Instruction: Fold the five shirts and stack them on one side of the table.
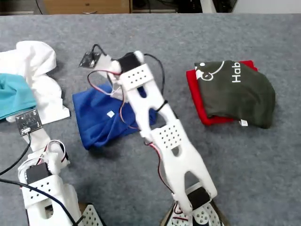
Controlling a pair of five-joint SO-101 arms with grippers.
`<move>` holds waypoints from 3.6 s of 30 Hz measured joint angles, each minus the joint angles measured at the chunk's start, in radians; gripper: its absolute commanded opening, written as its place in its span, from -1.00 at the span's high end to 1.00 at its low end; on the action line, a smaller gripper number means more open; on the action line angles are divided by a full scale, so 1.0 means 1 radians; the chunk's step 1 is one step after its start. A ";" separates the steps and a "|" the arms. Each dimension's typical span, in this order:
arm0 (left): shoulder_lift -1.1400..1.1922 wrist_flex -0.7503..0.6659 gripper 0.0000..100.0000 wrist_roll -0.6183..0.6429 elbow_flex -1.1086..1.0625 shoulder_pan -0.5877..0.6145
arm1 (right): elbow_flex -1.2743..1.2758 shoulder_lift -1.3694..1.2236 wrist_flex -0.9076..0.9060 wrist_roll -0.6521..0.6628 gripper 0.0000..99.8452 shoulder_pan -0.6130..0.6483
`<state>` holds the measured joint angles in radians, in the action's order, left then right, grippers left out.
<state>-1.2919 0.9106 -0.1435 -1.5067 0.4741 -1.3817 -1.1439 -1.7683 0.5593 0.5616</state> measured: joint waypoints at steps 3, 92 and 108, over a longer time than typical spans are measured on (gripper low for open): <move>0.000 0.000 0.96 0.000 0.000 0.000 | 0.095 0.063 0.000 0.000 1.00 -0.023; 1.033 0.129 0.96 0.204 0.990 -0.288 | 0.809 0.749 0.006 -0.147 0.91 -0.172; 2.015 0.603 0.96 0.302 1.995 -0.420 | 1.040 0.790 0.218 -0.107 0.48 -0.172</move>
<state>0.7227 1.5136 0.1588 0.4879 0.0537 -0.3414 -0.3537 -1.5505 0.4519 0.3897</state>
